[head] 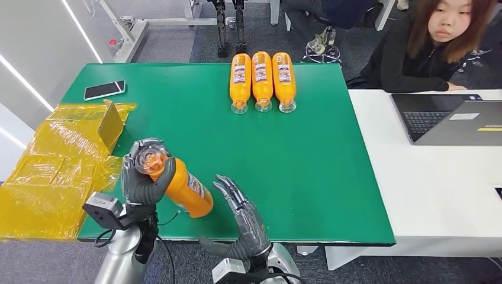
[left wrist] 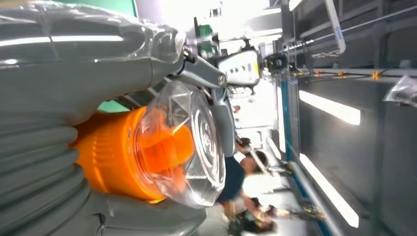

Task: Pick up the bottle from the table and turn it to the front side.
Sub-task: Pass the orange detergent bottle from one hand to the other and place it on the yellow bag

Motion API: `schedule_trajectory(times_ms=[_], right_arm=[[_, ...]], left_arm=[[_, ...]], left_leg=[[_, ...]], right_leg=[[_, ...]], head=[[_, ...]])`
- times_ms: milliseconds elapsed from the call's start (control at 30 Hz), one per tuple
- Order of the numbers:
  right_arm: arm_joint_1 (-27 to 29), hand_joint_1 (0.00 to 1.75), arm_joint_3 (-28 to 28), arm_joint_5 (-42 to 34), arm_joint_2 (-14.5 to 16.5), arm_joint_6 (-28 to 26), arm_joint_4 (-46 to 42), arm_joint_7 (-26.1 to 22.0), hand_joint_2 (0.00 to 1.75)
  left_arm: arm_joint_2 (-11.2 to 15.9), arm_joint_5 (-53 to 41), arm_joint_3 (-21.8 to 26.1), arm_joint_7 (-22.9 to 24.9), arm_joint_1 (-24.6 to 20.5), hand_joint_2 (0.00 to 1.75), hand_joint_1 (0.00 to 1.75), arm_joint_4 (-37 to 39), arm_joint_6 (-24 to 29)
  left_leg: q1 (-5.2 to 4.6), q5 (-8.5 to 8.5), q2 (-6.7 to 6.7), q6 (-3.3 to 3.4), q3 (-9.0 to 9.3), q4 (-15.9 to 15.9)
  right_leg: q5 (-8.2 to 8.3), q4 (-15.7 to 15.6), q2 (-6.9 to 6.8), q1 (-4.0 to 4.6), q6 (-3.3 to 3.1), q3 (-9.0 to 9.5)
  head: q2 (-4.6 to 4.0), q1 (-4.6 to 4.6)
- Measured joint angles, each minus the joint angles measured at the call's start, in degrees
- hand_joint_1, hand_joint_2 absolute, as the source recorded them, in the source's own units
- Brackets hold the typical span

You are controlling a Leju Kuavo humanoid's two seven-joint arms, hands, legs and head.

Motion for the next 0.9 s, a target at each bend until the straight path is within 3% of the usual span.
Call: schedule_trajectory(times_ms=[200,400,633,900], right_arm=[[-0.1,0.0,0.37,-0.74,0.0,0.35,0.0,-0.48,1.75],[-0.34,0.0,0.72,-1.84,0.0,1.88,-0.06,-0.52,1.75],[-0.94,0.0,0.91,-4.83,0.0,1.26,0.43,-1.89,1.75],[-1.26,0.0,1.15,-5.84,-0.01,0.75,1.43,-2.46,1.75]], left_arm=[[2.7,-7.94,3.09,0.34,-3.73,1.75,1.75,4.13,8.25],[6.91,-20.43,4.76,0.76,-10.06,1.75,1.75,10.71,21.31],[9.68,-44.97,1.28,9.4,-17.7,1.75,1.75,19.83,37.48],[11.36,-53.28,-2.55,14.02,-21.46,1.75,1.75,25.68,39.22]], left_leg=[[0.0,0.0,0.0,-0.01,-0.02,0.0],[0.01,0.03,-0.01,-0.05,-0.02,0.0],[-0.01,0.05,-0.02,-0.04,-0.02,0.02],[-0.01,0.03,0.03,-0.06,-0.02,0.02]], right_leg=[[-0.01,0.0,0.05,0.01,0.0,-0.03],[0.0,0.02,0.03,0.02,0.0,-0.03],[0.01,0.02,0.02,0.0,0.0,-0.01],[0.01,0.02,0.12,0.0,-0.01,-0.05]], head=[[0.0,0.01],[-0.01,-0.01],[0.0,0.01],[0.0,0.0]])
